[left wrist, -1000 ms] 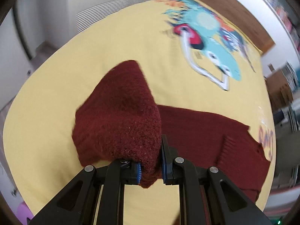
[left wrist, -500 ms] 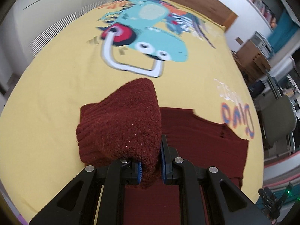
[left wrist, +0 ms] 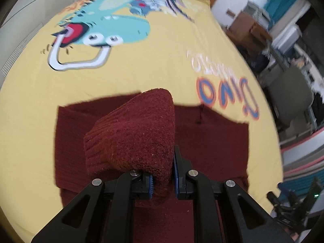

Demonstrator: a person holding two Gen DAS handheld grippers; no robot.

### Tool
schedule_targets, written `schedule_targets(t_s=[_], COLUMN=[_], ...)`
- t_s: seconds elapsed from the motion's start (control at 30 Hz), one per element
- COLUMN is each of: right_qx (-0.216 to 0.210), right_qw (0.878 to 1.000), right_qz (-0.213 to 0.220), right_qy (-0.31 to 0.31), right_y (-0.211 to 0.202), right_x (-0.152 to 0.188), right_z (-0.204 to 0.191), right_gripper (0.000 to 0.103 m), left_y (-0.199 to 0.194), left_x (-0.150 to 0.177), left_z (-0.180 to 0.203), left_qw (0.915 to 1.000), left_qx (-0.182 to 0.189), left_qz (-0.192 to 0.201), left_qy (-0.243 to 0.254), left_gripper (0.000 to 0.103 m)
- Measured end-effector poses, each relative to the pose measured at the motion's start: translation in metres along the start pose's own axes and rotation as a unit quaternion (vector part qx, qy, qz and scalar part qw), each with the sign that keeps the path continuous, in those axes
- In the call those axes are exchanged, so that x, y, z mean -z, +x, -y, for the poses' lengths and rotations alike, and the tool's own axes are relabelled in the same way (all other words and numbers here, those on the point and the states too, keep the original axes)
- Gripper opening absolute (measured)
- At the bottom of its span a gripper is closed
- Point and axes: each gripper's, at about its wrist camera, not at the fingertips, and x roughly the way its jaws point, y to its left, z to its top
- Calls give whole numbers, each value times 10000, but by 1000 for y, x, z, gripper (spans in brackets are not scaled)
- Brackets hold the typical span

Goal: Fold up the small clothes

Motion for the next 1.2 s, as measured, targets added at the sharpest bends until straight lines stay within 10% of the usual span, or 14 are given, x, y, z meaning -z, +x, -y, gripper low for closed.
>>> schedule_targets(t_s=[0.6,0.93,1.2], right_qx=[-321,-393,-399], right_qw=[9973,9956,9958], right_qz=[-586,-786,-758], right_qy=[312,330,325], right_y=[51,64,59], right_x=[55,65,64], right_z=[34,42,42], right_gripper=[103,103,103], left_y=[107,107,92], left_x=[41,37,34], left_z=[5,9,8], left_qw=[9918,9898,9905], left_qx=[-900,-912,-1012], left_qz=[-909,-1087,-932], left_qy=[55,-103,-21], left_gripper=[20,97,102])
